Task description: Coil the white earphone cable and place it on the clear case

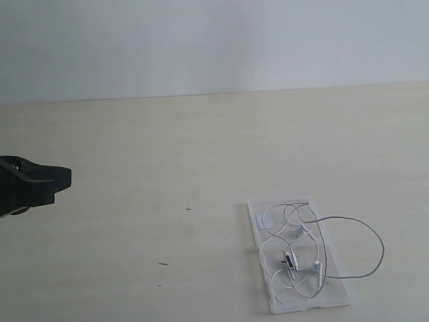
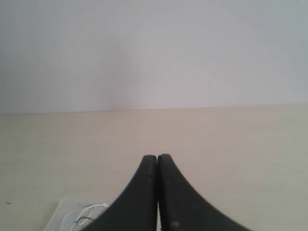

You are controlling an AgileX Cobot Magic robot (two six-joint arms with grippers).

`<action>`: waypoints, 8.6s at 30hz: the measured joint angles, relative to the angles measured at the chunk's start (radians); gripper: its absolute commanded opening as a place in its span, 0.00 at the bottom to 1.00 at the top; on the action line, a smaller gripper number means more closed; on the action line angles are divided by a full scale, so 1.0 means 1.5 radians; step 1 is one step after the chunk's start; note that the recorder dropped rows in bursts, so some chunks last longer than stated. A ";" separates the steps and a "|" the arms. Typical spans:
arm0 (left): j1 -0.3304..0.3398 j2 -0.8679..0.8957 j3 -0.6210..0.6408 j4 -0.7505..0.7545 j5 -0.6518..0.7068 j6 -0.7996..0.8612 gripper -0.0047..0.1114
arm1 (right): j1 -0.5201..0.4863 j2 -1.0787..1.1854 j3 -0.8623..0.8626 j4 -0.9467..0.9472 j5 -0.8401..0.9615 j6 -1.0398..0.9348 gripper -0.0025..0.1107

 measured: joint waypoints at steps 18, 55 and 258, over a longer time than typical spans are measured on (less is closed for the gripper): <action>0.000 0.000 0.000 0.000 0.000 0.000 0.04 | -0.071 -0.089 0.000 0.078 0.154 -0.096 0.03; 0.000 0.000 0.000 0.000 0.002 0.009 0.04 | -0.071 -0.089 0.000 0.078 0.157 -0.051 0.03; 0.185 -0.725 0.311 -1.165 0.465 1.274 0.04 | -0.071 -0.089 0.000 0.083 0.157 -0.051 0.03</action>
